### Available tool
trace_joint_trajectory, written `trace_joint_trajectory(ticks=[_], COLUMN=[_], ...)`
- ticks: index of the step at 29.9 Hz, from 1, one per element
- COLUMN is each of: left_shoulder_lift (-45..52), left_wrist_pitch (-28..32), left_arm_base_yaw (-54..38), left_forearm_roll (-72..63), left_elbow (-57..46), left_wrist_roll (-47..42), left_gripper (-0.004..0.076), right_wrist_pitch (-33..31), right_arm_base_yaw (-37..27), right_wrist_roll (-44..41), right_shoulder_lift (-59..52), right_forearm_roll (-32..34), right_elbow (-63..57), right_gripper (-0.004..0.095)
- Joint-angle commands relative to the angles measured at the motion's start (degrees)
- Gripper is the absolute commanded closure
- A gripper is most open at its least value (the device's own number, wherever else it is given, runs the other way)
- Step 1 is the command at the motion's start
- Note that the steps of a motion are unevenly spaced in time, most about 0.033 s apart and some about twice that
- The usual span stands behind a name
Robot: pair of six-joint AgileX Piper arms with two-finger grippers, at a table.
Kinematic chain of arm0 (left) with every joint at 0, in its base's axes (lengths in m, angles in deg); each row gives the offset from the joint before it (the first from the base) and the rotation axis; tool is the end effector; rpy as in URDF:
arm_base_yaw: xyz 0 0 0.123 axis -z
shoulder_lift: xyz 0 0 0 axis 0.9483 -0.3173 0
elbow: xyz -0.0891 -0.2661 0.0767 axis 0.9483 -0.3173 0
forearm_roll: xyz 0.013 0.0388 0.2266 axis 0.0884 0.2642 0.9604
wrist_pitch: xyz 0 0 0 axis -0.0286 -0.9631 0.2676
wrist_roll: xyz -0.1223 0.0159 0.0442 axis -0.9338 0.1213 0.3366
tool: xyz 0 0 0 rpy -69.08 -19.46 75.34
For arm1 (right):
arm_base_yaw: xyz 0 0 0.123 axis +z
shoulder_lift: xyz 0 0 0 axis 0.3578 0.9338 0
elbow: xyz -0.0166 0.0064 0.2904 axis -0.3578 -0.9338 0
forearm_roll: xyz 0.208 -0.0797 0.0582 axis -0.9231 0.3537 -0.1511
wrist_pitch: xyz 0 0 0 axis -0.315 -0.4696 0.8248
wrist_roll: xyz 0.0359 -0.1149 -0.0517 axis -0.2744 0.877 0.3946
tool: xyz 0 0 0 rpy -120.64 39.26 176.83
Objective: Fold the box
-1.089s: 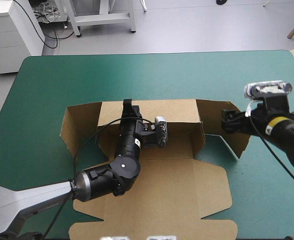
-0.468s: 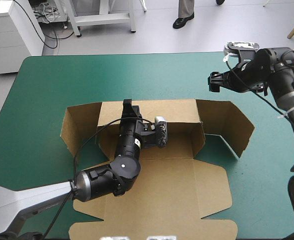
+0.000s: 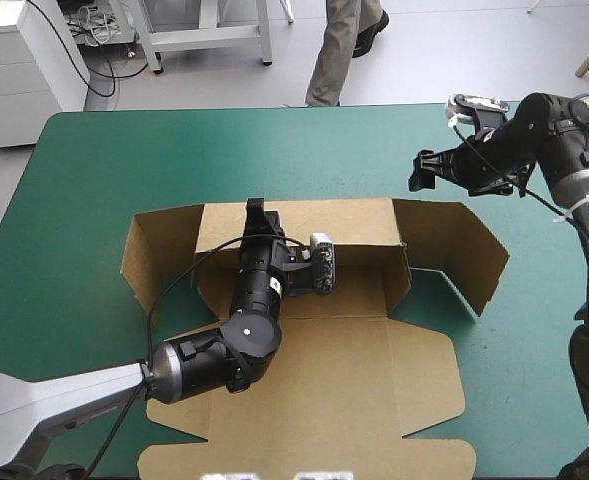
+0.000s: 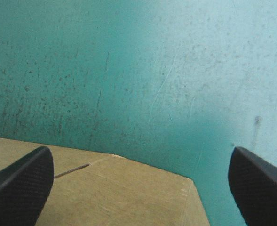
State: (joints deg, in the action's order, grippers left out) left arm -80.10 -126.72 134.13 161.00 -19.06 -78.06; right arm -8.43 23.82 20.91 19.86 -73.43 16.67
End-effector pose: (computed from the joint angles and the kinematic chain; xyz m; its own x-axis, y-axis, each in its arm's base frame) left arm 0.2368 -0.2312 0.2974 0.0814 0.9913 -0.1030 0.3043 0.0737 0.9497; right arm 0.3649 0.0536 0.3367 -0.8879 0.0045 -0.4601 -0.1305 0.9564 0.2612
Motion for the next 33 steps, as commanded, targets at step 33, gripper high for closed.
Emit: trace_joint_trajectory(ticks=[33], left_shoulder_lift=[2.0], left_wrist_pitch=[-4.4], left_arm_base_yaw=[0.5], left_forearm_roll=[1.0], left_elbow=[1.2], left_wrist_roll=[-0.9], left_gripper=[0.0731], right_wrist_pitch=[18.5], right_arm_base_yaw=[-0.3], right_wrist_roll=[22.8], right_shoulder_lift=[-32.3], right_forearm_roll=[-28.6], right_elbow=[-46.6], right_gripper=[0.0046])
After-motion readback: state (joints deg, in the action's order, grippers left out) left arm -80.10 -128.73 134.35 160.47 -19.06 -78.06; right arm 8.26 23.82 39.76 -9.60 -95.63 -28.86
